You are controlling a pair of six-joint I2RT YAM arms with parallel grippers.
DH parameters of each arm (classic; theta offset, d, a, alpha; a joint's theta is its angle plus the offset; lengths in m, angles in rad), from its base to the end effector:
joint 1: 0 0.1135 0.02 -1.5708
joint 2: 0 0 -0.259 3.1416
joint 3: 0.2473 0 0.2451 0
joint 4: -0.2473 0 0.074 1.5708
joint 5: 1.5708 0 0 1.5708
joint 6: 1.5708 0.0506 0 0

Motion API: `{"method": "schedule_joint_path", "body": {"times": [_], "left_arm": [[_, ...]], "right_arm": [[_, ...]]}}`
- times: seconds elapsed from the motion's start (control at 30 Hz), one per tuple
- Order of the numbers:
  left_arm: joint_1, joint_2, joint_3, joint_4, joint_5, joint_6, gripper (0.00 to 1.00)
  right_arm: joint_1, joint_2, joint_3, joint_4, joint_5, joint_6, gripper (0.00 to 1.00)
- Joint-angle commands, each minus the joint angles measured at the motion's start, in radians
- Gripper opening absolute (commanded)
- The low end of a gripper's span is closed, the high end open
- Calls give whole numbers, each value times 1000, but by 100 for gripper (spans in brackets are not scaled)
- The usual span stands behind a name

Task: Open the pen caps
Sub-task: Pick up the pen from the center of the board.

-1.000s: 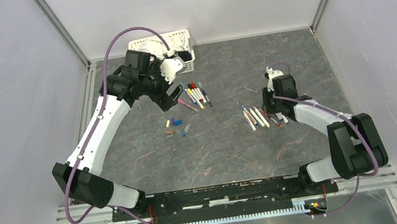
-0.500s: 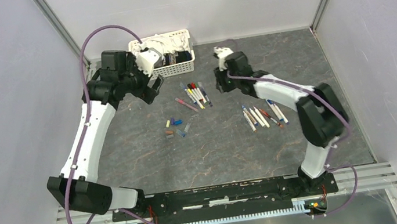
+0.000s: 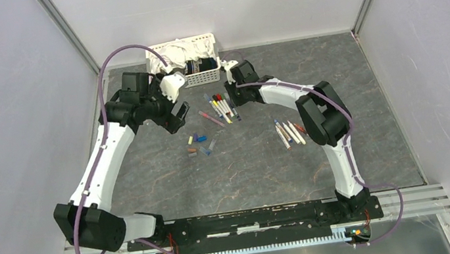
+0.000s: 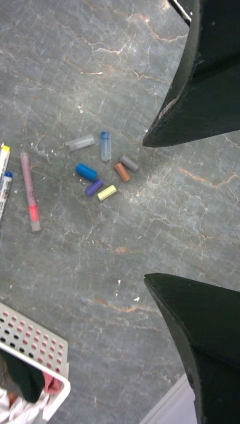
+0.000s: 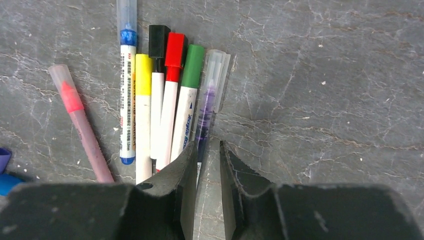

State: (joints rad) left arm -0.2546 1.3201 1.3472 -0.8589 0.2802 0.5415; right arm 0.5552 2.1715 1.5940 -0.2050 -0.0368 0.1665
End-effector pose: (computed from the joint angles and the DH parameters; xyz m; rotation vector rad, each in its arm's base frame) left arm 0.2619 -0.0826 0.3402 1.0363 2.1311 -0.1993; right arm 0.4125 0.2581 0.1599 -0.4790 2.3391 0.3917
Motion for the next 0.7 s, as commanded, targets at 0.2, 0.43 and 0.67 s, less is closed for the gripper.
{"method": "schedule_joint_path", "body": {"times": [0.2, 0.43, 0.67], "left_arm": [[-2, -53, -19, -25, 64, -9, 100], [-2, -61, -33, -27, 56, -3, 100], [-2, -62, -38, -28, 63, -1, 100]], "right_arm": [[13, 59, 26, -7, 30, 7, 26], [35, 43, -20, -12, 112, -3, 31], [48, -14, -132, 32, 141, 5, 16]]}}
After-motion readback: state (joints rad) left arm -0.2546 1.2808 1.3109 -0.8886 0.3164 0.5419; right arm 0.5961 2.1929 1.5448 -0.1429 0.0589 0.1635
